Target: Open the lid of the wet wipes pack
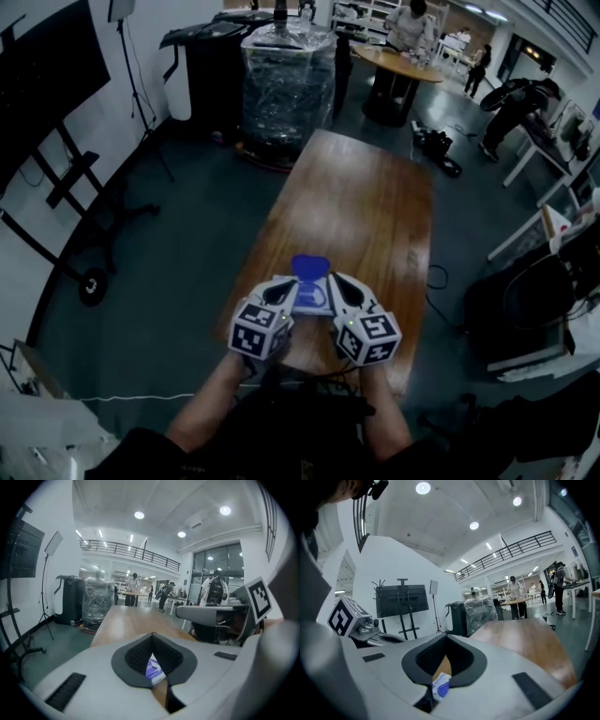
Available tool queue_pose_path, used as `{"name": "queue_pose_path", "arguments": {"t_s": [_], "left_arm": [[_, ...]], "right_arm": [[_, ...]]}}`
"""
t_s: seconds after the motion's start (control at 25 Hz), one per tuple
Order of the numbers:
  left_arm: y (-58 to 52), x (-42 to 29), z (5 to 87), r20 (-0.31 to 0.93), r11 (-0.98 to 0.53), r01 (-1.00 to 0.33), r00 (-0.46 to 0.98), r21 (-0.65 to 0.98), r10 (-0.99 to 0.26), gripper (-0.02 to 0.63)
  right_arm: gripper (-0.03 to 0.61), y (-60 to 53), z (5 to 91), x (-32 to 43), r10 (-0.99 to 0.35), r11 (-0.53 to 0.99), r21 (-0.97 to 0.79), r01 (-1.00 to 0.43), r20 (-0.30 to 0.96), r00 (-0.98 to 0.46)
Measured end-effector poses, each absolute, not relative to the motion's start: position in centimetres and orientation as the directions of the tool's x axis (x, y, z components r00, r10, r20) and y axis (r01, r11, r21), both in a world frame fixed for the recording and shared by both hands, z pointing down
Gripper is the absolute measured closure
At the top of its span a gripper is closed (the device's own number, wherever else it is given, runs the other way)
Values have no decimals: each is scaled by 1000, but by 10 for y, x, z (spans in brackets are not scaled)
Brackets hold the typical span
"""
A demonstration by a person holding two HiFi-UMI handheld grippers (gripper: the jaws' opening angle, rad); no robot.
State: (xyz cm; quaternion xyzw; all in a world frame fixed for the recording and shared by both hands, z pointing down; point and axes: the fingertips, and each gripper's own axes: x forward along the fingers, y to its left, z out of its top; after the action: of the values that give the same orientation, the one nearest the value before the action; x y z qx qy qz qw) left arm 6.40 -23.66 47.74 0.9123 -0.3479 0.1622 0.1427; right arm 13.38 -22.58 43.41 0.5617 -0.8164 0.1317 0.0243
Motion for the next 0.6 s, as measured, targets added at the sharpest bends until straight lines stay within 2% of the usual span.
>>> {"name": "queue_pose_path", "arguments": {"t_s": [0.24, 0.6], "left_arm": [[-232, 66, 455, 355, -736, -667, 720, 116, -597, 609], [-222, 69, 439, 321, -748, -654, 737, 118, -594, 609]], "right_arm": [[569, -216, 412, 124, -912, 366, -169, -915, 128, -389], [569, -211, 407, 121, -911, 376, -180, -909, 106, -398]]}}
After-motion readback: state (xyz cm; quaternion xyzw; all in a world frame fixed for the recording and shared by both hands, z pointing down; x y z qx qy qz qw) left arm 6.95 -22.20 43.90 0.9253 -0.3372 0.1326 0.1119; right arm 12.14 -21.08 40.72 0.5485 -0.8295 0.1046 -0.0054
